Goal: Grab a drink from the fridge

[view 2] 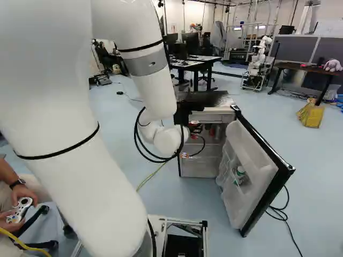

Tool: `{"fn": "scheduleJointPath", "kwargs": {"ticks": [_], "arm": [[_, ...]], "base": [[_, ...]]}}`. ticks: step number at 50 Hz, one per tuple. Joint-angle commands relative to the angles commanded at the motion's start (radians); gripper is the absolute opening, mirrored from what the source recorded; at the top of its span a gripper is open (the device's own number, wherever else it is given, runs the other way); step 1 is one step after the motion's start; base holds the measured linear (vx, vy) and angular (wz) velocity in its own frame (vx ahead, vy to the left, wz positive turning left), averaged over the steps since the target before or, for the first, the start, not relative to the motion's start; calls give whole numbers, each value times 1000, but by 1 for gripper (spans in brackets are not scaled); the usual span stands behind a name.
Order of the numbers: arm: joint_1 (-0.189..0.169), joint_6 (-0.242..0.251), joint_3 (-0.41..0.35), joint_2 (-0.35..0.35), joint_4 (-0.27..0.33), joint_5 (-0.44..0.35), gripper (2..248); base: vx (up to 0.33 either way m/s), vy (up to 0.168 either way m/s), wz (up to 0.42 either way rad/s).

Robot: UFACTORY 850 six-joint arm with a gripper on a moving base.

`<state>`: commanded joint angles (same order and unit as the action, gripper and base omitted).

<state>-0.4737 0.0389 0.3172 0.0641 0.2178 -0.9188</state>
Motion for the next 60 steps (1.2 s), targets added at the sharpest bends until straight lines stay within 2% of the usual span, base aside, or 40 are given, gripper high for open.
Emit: {"fn": "scheduleJointPath", "kwargs": {"ticks": [33, 60], "arm": [[13, 0, 23, -67, 0, 9, 92], [30, 0, 70, -91, 0, 36, 92]], "base": [[0, 0, 0], [0, 0, 0]]}}
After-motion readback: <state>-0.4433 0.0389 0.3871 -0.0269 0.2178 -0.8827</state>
